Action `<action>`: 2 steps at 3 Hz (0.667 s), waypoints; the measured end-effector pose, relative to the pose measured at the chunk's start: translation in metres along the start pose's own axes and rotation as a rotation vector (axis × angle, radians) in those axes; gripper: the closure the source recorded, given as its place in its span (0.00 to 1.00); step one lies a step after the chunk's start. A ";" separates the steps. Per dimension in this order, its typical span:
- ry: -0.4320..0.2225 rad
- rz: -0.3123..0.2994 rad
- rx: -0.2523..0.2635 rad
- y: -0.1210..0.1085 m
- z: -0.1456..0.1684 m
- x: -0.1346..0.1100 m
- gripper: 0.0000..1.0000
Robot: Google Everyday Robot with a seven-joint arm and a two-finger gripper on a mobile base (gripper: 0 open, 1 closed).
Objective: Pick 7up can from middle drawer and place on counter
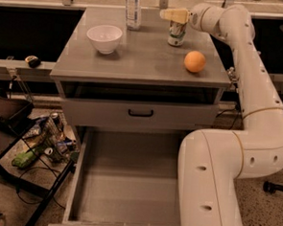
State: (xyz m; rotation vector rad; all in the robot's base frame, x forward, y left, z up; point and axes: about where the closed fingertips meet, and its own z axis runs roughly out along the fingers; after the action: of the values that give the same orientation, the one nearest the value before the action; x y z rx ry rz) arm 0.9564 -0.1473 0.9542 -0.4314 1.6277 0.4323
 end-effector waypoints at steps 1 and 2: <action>0.141 -0.096 -0.020 0.016 -0.038 -0.027 0.00; 0.296 -0.177 -0.023 0.028 -0.091 -0.051 0.00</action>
Offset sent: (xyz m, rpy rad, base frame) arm -0.1168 -0.0706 0.1275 -0.5025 0.3094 0.0956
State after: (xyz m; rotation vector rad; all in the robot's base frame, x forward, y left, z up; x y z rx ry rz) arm 0.8695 -0.1693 1.0142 -0.6767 1.8515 0.2623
